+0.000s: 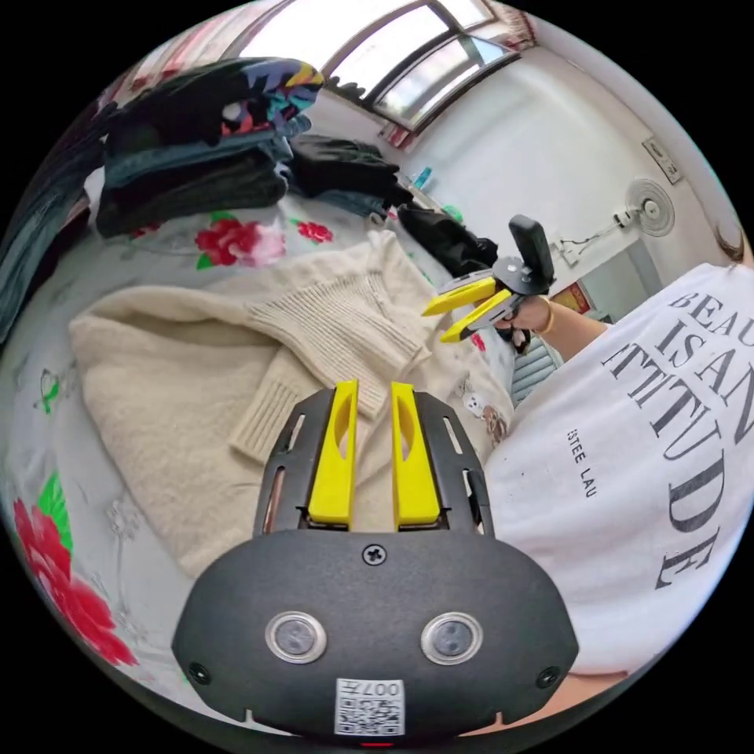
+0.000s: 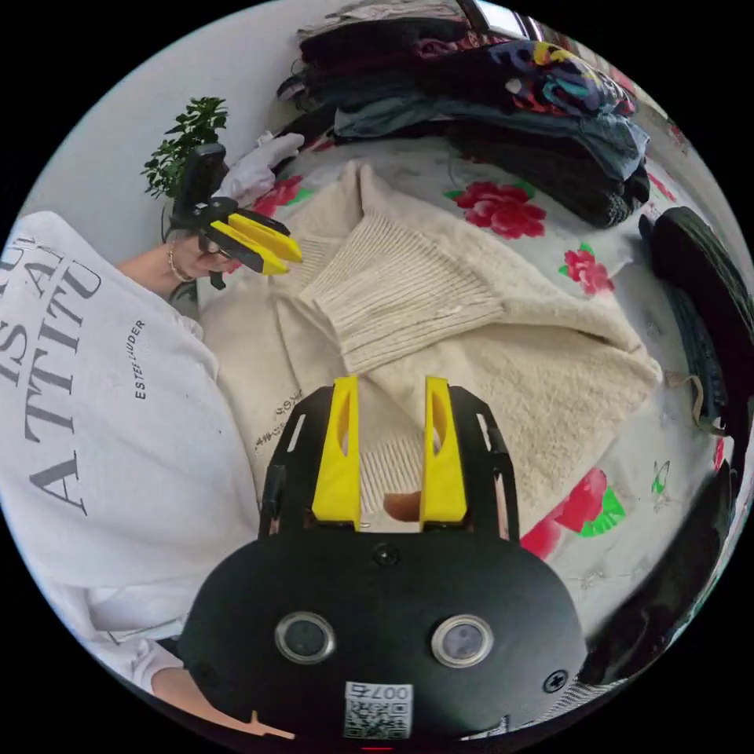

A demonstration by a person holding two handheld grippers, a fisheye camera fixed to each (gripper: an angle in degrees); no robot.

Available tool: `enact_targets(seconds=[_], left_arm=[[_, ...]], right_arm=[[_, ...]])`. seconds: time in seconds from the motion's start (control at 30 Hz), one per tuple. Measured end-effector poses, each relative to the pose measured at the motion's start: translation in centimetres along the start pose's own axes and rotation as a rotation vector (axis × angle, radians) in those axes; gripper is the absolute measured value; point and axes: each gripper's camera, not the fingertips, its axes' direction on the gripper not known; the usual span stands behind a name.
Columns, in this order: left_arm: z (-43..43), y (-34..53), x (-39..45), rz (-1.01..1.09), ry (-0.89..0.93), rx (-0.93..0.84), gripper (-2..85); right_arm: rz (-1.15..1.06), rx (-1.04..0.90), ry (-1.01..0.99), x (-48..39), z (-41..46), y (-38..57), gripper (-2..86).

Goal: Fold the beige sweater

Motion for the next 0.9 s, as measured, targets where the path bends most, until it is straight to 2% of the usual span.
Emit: enact_targets(seconds=[0.07,0.2,0.23,0.3,0.33,0.37,0.4,0.5,0.6,0.67,0.83,0.9], left_arm=[[-1.8,0.1,1.9,-0.004,-0.046,0.121,5.9],[-0.2,-2.6,2.6,-0.055,-0.135,0.145,5.7],[2.3,-3.6,2.1,-0.058,-0.146,0.073,6.0],[7.4,-4.9,0.3,-0.151,-0.151,-0.150,6.1],[7.5,-5.2,0.0,-0.168,-0.136,-0.089,5.8],[7.1,-5.7,-0.3,-0.213,-0.125,-0.092,5.3],[6.7,-5.9,-0.4,-0.237,-0.117,-0.110,6.0],[1.7,-4.3,2.0,-0.207,-0.153,0.038,7.5],[-2.8,1.4,4.8,-0.244,-0.319,0.104,7.3],[-4.9,7.9,6.0,-0.378,-0.416,0.090,7.4],[-7.4,21.1,7.9,-0.741,-0.451,0.068,9.4],[-7.5,24.4,8.3,-0.834,-0.409,0.071,10.6]], right_arm=[[0.004,0.132,0.093,-2.0,-1.9,0.5,5.5],[0.056,0.365,0.083,-2.4,-3.7,-0.9,5.4],[0.088,0.372,0.054,-2.0,-2.6,-1.8,5.4],[0.163,0.264,0.012,-0.9,0.8,-3.4,5.4],[0.194,0.152,-0.015,-0.2,3.5,-4.2,5.4],[0.230,0.146,-0.012,0.1,4.3,-4.1,5.4],[0.233,0.179,-0.013,0.0,3.8,-3.7,5.4],[0.252,0.306,0.010,-0.7,-0.4,-1.1,5.6],[0.270,0.369,0.034,-1.4,-3.9,4.8,5.7],[0.373,0.365,0.056,-1.1,-4.7,11.2,5.7],[0.710,0.265,0.047,-0.7,-3.2,23.9,6.2],[0.786,0.238,-0.009,-1.1,-2.5,27.0,6.5]])
